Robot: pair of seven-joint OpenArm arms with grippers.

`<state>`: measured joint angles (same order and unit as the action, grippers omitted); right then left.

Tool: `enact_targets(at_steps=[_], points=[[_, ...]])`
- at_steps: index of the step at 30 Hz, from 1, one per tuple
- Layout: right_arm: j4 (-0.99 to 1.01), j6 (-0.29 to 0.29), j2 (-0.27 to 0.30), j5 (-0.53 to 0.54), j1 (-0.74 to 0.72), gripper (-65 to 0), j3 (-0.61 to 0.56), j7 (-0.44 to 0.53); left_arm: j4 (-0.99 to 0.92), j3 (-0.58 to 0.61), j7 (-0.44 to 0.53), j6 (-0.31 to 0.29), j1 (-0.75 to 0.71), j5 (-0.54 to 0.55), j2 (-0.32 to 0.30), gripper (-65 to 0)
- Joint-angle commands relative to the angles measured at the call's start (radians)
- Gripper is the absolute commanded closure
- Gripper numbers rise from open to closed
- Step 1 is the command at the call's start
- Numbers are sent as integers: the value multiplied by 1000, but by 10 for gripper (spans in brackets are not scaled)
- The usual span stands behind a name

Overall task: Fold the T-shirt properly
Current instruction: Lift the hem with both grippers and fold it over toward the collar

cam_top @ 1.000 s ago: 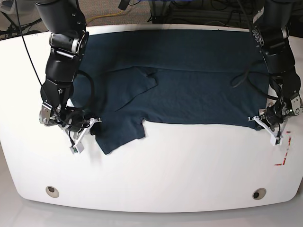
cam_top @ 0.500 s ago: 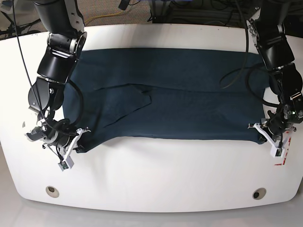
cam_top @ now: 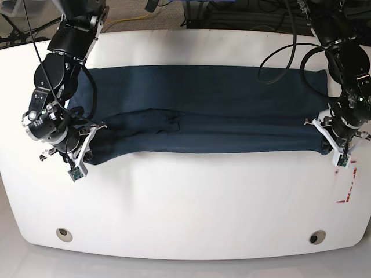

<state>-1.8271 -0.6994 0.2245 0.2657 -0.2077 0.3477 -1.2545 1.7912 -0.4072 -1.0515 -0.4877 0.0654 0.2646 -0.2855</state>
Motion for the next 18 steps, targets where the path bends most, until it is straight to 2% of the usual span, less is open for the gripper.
enact_targets(at_steps=[1,4,9,15,18], points=[[-62,1,6,11,43,0,3,17,35,-29,9,-61,-20,-4,-4,0],[-112,1,0,11,119,0,4,17,37,-49,9,-92,-69,-6,-5,0],[-159,1,-33,11,233,0,6,17,40,-62,9,-95,-143,0,-5,0],[-162,1,-67,11,317,-3,64,17,40,-62,9,-95,-212,-4,-7,0],[-159,1,-75,11,345,-75,104,17,34,-58,9,-95,-238,-6,-8,-56]])
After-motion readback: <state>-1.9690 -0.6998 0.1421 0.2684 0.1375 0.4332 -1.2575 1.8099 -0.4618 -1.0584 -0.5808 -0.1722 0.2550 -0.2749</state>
